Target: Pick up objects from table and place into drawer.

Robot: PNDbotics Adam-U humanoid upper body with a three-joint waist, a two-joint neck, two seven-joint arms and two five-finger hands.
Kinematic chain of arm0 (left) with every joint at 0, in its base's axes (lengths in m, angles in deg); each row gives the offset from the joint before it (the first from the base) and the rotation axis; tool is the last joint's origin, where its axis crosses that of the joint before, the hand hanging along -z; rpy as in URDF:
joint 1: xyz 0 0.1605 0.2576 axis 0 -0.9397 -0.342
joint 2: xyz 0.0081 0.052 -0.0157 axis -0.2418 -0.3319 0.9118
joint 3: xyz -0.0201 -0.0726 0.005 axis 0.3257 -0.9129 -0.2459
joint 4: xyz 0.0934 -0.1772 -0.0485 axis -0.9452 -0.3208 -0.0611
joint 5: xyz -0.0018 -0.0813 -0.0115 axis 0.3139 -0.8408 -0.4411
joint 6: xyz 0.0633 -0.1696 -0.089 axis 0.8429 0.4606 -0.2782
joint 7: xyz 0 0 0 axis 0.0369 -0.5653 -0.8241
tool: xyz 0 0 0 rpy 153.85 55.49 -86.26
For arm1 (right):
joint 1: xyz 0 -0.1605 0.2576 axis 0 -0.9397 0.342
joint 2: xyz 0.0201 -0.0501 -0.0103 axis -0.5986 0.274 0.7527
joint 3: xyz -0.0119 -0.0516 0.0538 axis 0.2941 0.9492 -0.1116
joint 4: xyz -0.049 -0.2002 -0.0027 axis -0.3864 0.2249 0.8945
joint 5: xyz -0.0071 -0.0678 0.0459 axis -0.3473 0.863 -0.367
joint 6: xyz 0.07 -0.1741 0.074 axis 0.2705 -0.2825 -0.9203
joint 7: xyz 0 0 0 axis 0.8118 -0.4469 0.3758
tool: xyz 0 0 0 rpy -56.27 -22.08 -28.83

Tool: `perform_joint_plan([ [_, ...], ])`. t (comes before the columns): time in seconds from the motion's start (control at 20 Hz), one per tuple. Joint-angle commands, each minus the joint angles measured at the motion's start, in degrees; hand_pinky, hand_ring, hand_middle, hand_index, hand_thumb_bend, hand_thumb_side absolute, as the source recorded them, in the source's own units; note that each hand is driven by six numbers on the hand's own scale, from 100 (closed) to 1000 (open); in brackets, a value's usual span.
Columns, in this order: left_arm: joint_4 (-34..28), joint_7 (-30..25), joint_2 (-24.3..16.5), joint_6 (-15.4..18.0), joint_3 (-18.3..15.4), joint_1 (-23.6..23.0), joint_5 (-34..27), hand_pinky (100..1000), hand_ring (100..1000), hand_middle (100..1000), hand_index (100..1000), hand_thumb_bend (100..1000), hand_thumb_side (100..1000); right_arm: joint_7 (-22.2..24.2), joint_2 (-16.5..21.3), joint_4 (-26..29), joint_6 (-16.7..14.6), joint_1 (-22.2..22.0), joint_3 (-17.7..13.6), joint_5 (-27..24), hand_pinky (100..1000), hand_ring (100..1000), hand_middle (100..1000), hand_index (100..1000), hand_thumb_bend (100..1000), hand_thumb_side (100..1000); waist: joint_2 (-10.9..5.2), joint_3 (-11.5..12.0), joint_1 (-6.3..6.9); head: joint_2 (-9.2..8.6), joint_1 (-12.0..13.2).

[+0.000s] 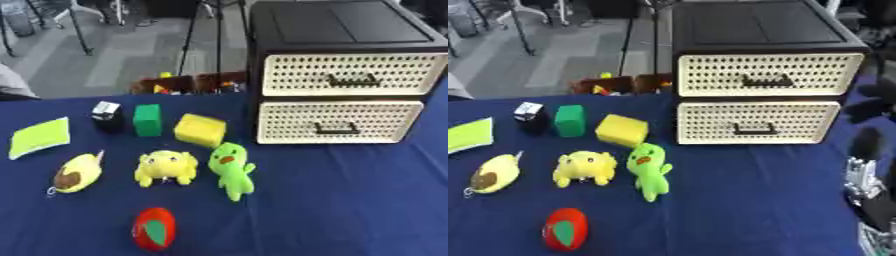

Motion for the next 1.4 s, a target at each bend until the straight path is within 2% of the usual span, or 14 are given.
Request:
perform_joint_plan([
  [0.05, -0.75, -0.15, -1.05, -0.01, 0.07, 0.23, 0.0, 503, 735, 750, 914, 307, 845, 4.92, 7.58, 1.19, 5.41, -1.0, -0.66, 4.62, 146, 341, 401, 859, 100, 589, -1.31, -0.02, -0.35, -0.01, -0.4],
  [0.1, -0.75, -0.19, -1.08, 0.0, 0.12, 0.22, -0.03, 503, 735, 750, 914, 304, 847, 6.94, 9.1, 1.19, 6.82, -1.54, -0.48, 5.44, 121, 309, 362, 858, 100, 559, -1.33, 0.0, -0.4, -0.04, -0.48],
  [0.15, -0.75, -0.23, -1.09, 0.0, 0.18, 0.2, -0.08, 503, 735, 750, 914, 300, 848, 8.8, 10.4, 1.19, 8.03, -1.98, -0.31, 5.82, 100, 240, 292, 853, 100, 493, -1.35, 0.04, -0.43, -0.07, -0.55],
  [0.25, -0.75, -0.33, -1.15, 0.01, 0.28, 0.19, -0.19, 503, 735, 750, 914, 297, 848, 11.82, 12.72, 1.19, 10.19, -2.78, -0.14, 5.9, 100, 148, 203, 836, 100, 409, -1.38, 0.17, -0.49, -0.15, -0.72],
  [0.4, -0.75, -0.45, -1.21, -0.01, 0.36, 0.17, -0.34, 502, 735, 749, 914, 293, 847, 16.15, 15.45, 1.19, 12.31, -3.55, 0.15, 5.82, 100, 100, 158, 828, 100, 357, -1.41, 0.36, -0.53, -0.25, -0.9],
  [0.55, -0.75, -0.63, -1.25, -0.03, 0.5, 0.12, -0.5, 502, 735, 749, 914, 289, 846, 22.49, 18.11, 1.19, 13.78, -3.76, 0.34, 5.57, 100, 100, 145, 825, 100, 343, -1.47, 0.51, -0.55, -0.11, -1.15],
  [0.6, -0.75, -0.68, -1.27, -0.04, 0.53, 0.11, -0.53, 501, 735, 749, 914, 286, 845, 24.68, 18.92, 1.19, 13.82, -3.89, 0.57, 5.33, 100, 100, 139, 815, 100, 298, -1.48, 0.57, -0.56, -0.06, -1.26],
  [0.65, -0.75, -0.73, -1.28, -0.06, 0.57, 0.1, -0.57, 501, 735, 749, 914, 285, 845, 26.93, 19.71, 1.19, 13.65, -4.06, 0.91, 4.7, 100, 102, 142, 820, 100, 339, -1.49, 0.64, -0.58, -0.02, -1.39],
  [0.75, -0.75, -0.8, -1.3, -0.1, 0.62, 0.04, -0.67, 501, 735, 749, 914, 281, 844, 31.87, 21.53, 1.19, 13.5, -4.33, 1.51, 2.48, 100, 104, 143, 847, 100, 352, -1.52, 0.68, -0.59, 0.11, -1.57],
  [0.8, -0.75, -0.86, -1.32, -0.1, 0.68, 0.03, -0.71, 501, 735, 748, 914, 282, 844, 34.34, 22.42, 1.19, 14.02, -4.39, 1.54, 1.19, 100, 105, 144, 853, 100, 302, -1.53, 0.68, -0.62, 0.18, -1.67],
  [0.85, -0.75, -0.93, -1.33, -0.1, 0.75, 0.02, -0.75, 500, 735, 748, 914, 279, 843, 36.57, 23.2, 1.19, 14.77, -4.43, 1.51, 0.02, 100, 106, 145, 857, 100, 364, -1.56, 0.71, -0.66, 0.2, -1.78],
  [0.95, -0.75, -1.09, -1.34, -0.17, 0.87, -0.06, -0.87, 500, 735, 748, 914, 273, 842, 40.5, 24.48, 1.19, 16.39, -4.36, 1.68, -2.0, 100, 116, 147, 866, 100, 373, -1.61, 0.87, -0.69, 0.19, -1.97],
  [1.15, -0.75, -1.35, -1.35, -0.31, 1.12, -0.13, -1.13, 499, 735, 747, 914, 260, 837, 45.67, 26.26, 1.19, 19.94, -2.94, 2.25, -3.99, 100, 142, 139, 854, 100, 337, -1.75, 1.19, -0.66, 0.25, -2.39],
  [1.4, -0.75, -1.77, -1.27, -0.44, 1.52, -0.29, -1.59, 497, 735, 746, 916, 248, 833, 50.17, 28.08, 1.19, 25.02, 0.37, 2.95, -2.32, 100, 191, 141, 830, 100, 309, -1.84, 1.65, -0.69, 0.34, -3.0],
])
